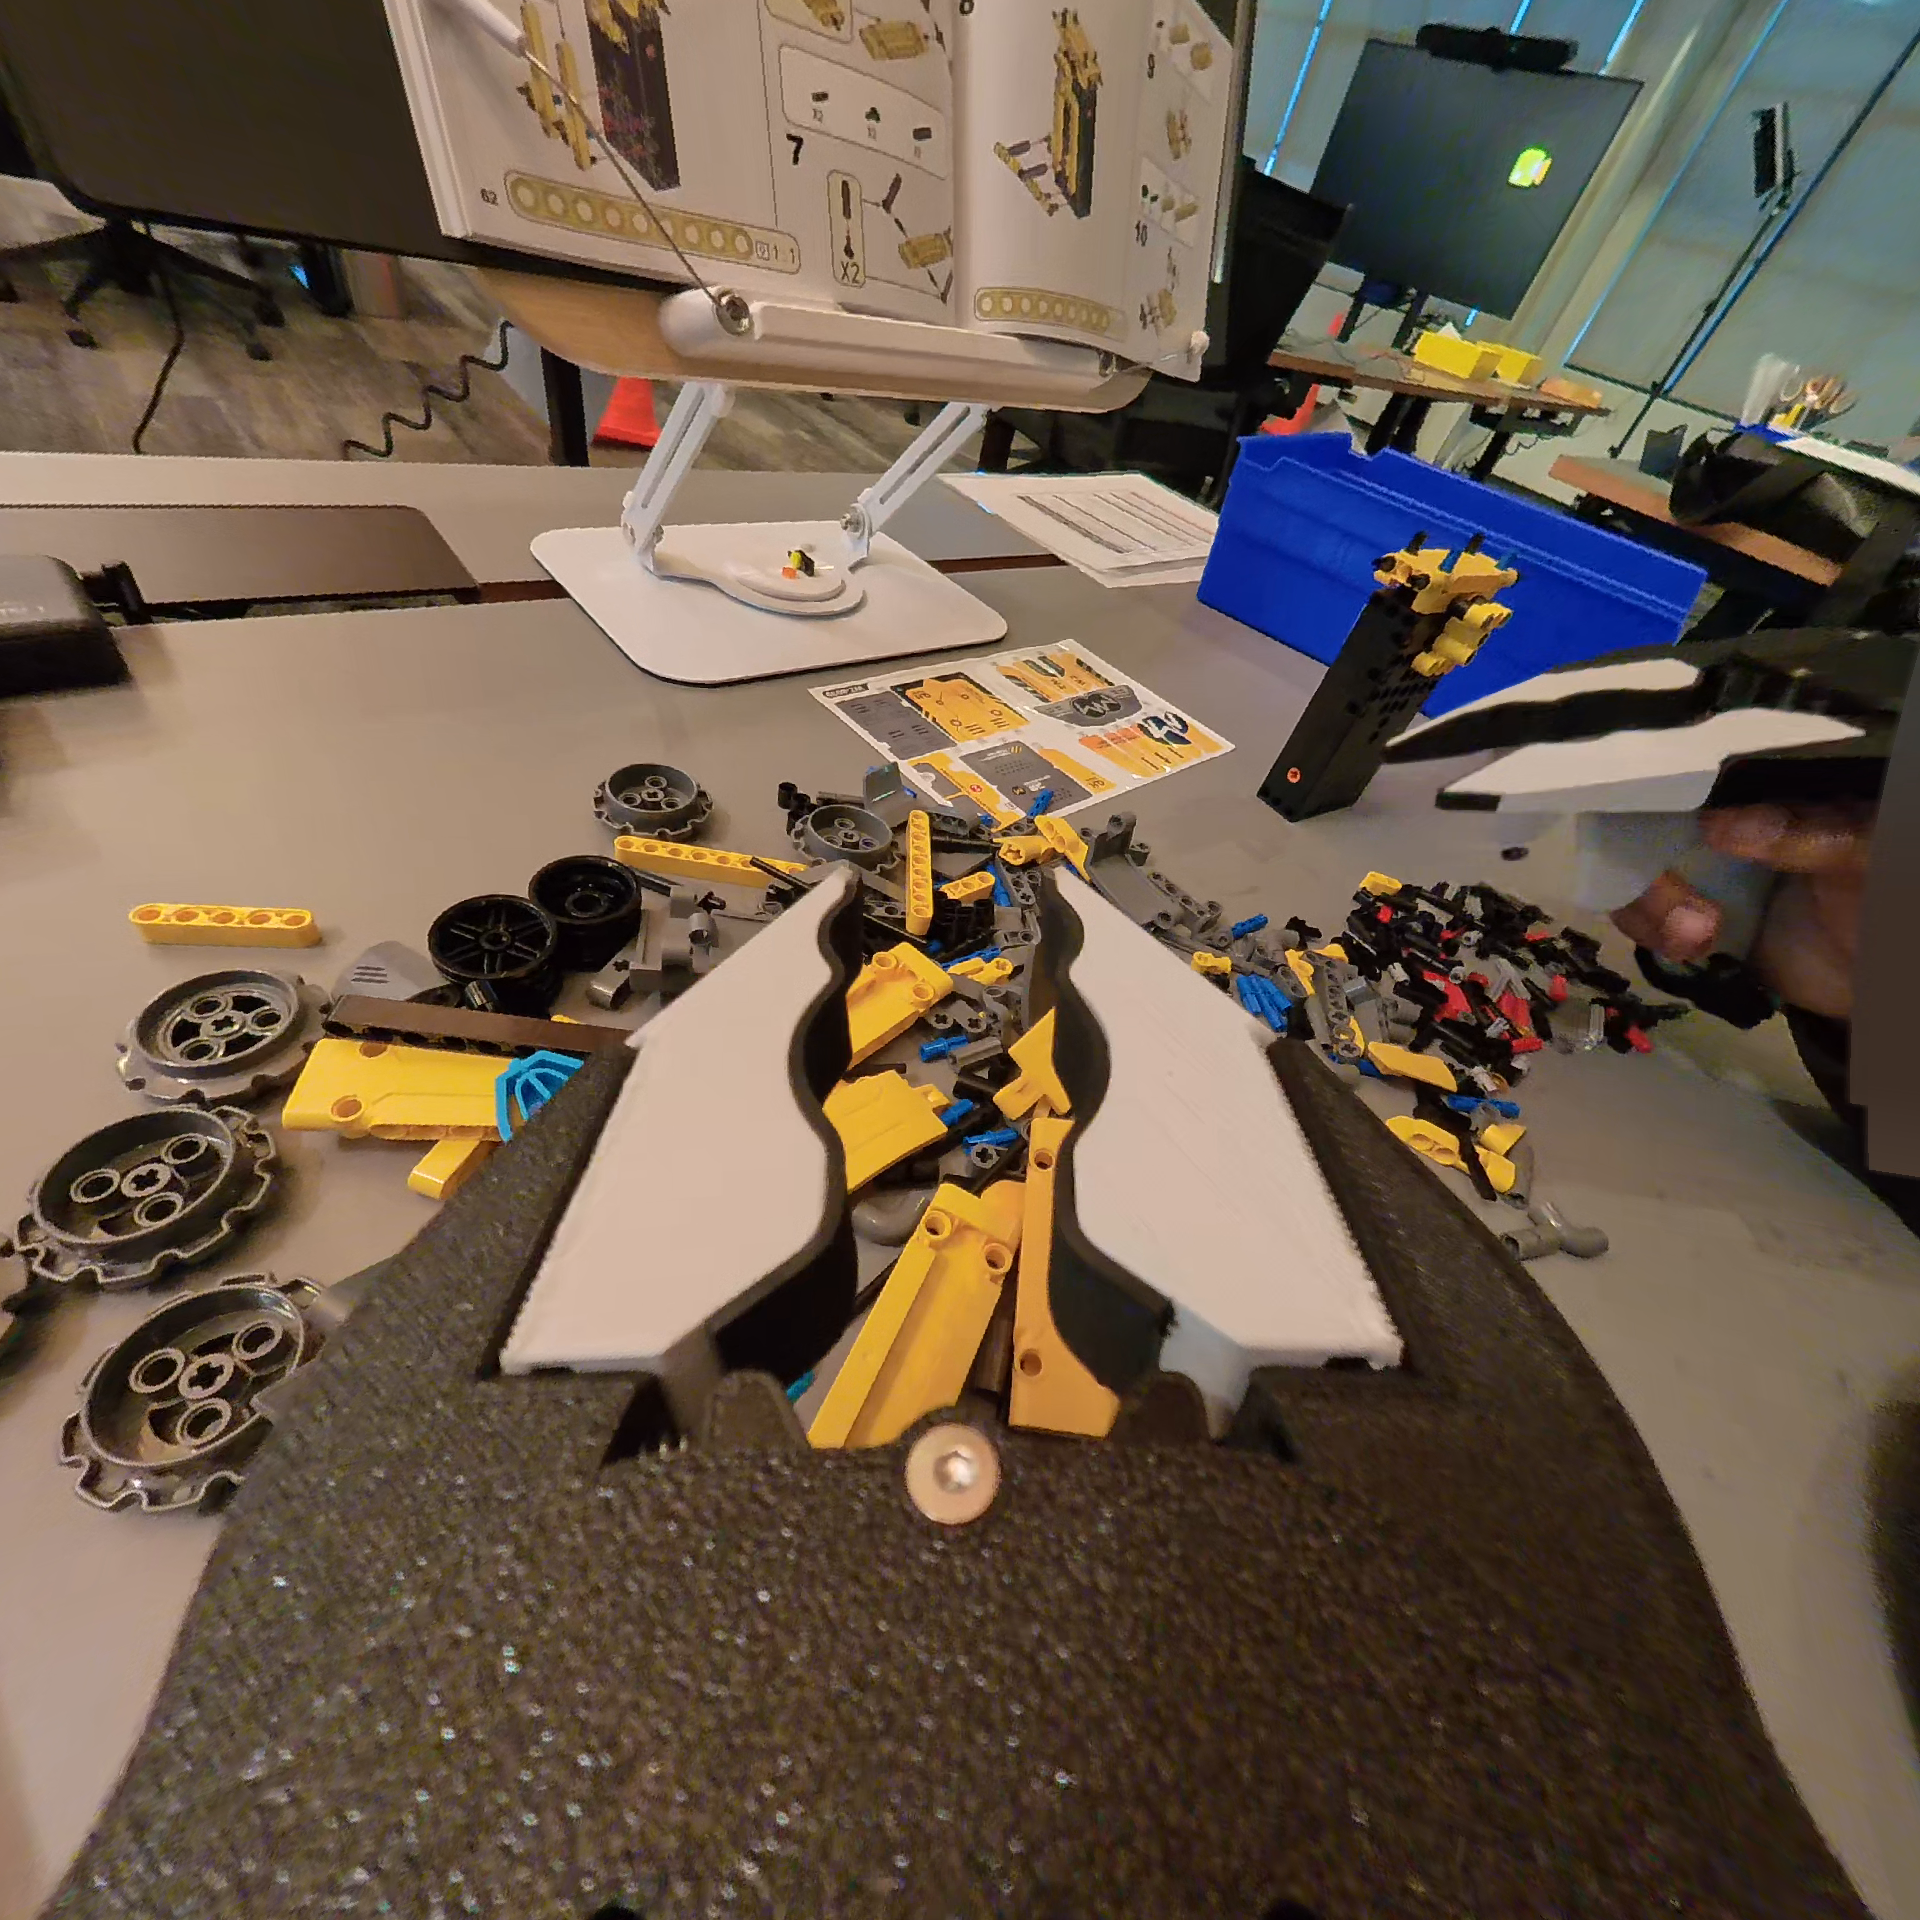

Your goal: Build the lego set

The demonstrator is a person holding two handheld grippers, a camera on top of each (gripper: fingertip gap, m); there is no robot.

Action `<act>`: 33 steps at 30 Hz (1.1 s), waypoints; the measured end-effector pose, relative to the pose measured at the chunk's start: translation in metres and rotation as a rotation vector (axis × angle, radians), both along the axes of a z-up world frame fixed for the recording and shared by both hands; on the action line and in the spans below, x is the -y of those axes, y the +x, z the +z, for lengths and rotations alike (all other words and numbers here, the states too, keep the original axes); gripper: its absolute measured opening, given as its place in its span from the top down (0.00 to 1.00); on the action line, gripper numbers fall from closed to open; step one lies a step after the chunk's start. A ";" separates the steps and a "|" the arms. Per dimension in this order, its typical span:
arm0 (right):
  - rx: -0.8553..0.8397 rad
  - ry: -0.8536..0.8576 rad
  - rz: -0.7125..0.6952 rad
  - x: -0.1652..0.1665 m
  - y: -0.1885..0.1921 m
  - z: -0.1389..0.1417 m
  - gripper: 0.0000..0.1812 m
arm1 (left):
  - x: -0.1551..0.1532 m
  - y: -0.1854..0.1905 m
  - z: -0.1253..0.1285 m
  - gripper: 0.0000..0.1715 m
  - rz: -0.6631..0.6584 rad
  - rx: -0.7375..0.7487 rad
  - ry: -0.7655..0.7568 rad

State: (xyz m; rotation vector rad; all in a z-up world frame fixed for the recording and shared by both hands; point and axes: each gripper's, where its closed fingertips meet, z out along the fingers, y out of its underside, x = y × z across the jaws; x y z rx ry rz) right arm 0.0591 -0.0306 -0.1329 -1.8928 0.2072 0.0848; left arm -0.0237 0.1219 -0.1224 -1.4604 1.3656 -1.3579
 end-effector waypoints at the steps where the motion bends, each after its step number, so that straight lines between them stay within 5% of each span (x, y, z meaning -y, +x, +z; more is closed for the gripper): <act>1: -0.013 0.005 -0.015 0.004 0.004 0.001 0.83 | 0.000 0.000 0.000 0.80 0.001 0.001 0.001; 6: -0.043 -0.003 -0.152 0.041 0.029 0.000 0.83 | -0.003 0.000 0.000 0.81 0.011 0.004 -0.003; 11: -0.044 -0.201 -0.251 0.077 0.052 -0.034 0.92 | -0.001 0.000 0.000 0.81 0.003 0.003 -0.009; 24: -0.032 -0.476 -0.232 0.074 0.055 -0.085 0.92 | 0.000 0.001 -0.003 0.80 0.000 -0.012 -0.002; 26: -0.016 -0.429 -0.233 0.071 0.055 -0.076 0.96 | -0.001 0.001 -0.003 0.81 0.001 -0.010 -0.001; 29: 0.005 -0.228 -0.257 0.081 0.058 -0.024 0.96 | -0.001 0.001 -0.003 0.81 0.002 -0.010 -0.005; 33: 0.081 -0.230 -0.532 0.180 0.101 0.017 0.96 | -0.001 0.000 -0.001 0.81 -0.002 -0.001 -0.022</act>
